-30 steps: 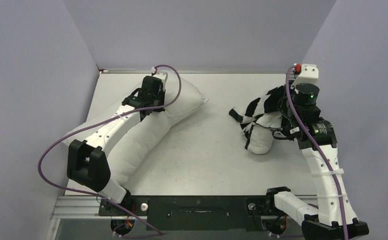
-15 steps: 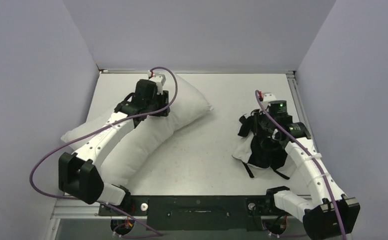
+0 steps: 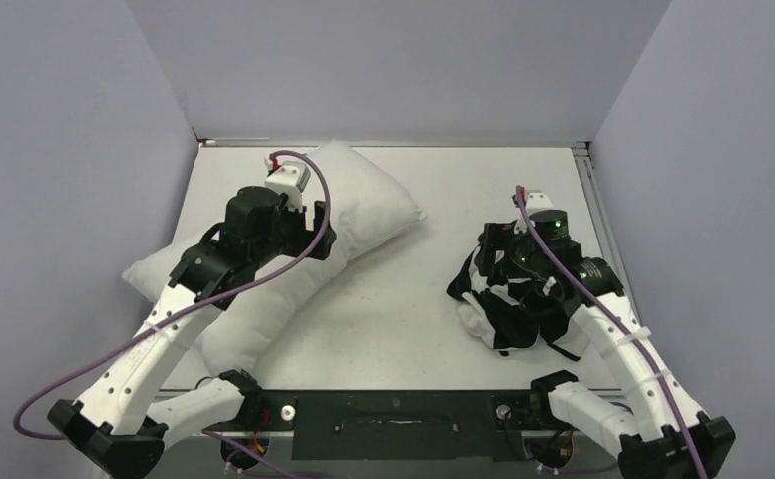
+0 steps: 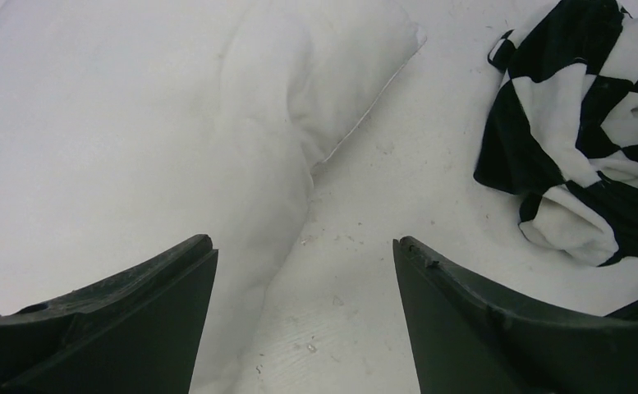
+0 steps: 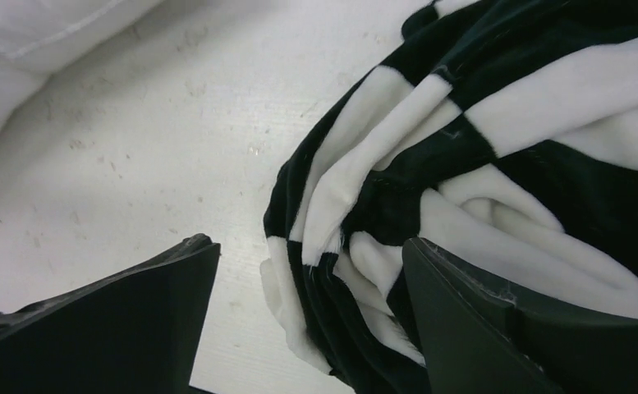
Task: Remove the pillowcase from the pillow
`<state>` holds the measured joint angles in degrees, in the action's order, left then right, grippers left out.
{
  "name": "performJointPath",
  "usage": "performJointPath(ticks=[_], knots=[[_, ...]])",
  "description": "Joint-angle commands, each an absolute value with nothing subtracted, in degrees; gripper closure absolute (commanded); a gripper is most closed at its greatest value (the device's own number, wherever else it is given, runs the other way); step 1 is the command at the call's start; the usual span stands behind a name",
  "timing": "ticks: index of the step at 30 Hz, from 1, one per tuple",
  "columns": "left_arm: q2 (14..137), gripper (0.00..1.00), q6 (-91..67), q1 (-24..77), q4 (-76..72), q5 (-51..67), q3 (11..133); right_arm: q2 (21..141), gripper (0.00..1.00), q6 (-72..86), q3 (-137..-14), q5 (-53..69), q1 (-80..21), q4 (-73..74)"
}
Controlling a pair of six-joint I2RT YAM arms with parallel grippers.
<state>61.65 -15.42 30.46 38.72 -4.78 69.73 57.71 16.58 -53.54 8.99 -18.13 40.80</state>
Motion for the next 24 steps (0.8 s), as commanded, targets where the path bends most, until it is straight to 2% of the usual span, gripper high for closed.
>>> performJointPath(ticks=[1,2,3,4,14,24], knots=[[55.13,0.17,-15.47,33.48,42.10,-10.28,67.80,49.98,0.08,19.84,-58.00,0.56,-18.37,40.09],[53.43,0.14,-15.81,33.89,42.07,-10.81,66.98,48.45,0.02,19.90,-58.60,-1.49,-18.35,40.46],[51.71,0.06,-16.15,34.08,41.90,-11.27,66.13,47.02,0.08,19.88,-59.15,-3.42,-18.37,40.77],[49.49,0.03,-16.41,34.10,41.59,-11.60,65.31,45.54,0.10,20.02,-59.79,-4.95,-18.37,41.11],[32.98,0.04,-17.12,34.02,44.77,-21.01,60.28,28.71,0.10,19.55,-62.67,-20.67,-18.37,44.71],[15.81,0.04,-18.99,34.01,49.50,-28.86,55.09,14.84,0.10,17.72,-61.87,-24.31,-18.35,46.06]])
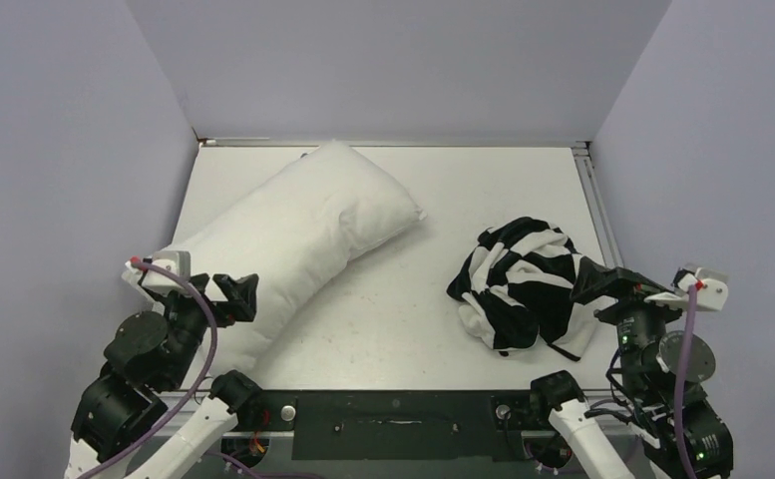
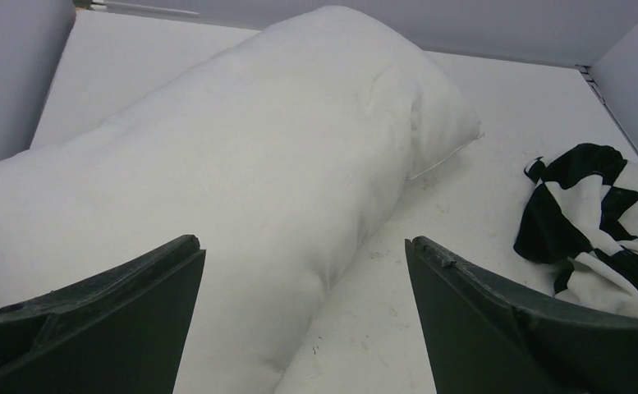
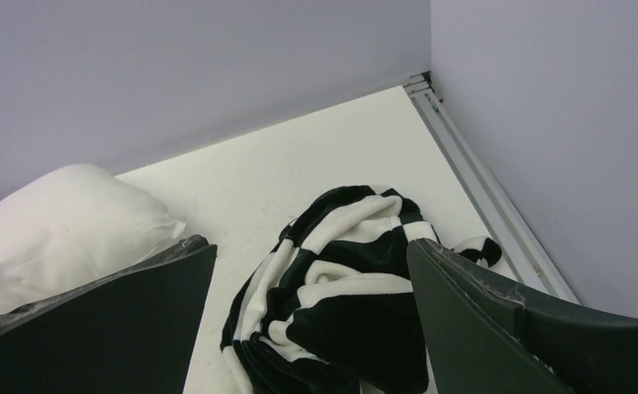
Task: Remove the pillowcase from the pillow
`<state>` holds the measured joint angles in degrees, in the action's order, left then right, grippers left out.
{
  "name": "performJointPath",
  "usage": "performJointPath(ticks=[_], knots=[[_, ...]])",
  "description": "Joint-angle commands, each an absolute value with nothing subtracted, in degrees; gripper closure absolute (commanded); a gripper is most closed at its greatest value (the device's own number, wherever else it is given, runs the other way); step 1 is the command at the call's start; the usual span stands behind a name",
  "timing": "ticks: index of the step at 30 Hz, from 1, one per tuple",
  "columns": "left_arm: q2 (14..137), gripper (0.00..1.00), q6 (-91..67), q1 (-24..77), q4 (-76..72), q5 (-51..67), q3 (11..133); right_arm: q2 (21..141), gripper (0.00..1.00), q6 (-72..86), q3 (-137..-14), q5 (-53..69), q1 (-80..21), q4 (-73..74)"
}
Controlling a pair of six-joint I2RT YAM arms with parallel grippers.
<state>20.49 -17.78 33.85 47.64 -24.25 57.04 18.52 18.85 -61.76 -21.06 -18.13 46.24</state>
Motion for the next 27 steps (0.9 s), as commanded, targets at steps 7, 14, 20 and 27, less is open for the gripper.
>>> performJointPath(ticks=[7,14,20,27], knots=[[3.45,0.04,-20.65,34.01,48.78,-33.27,51.30,11.49,0.10,16.16,-61.39,-24.72,-18.37,46.74],[-4.62,0.04,-21.68,34.03,47.87,-34.92,48.81,9.58,0.10,15.64,-61.12,-25.18,-18.37,47.70],[-4.22,0.04,-22.28,34.32,48.05,-35.61,48.23,8.39,0.10,15.71,-61.59,-25.20,-18.37,48.89],[-4.83,0.04,-22.63,35.33,48.03,-35.87,47.63,7.03,0.10,15.91,-62.32,-25.08,-18.37,49.89]])
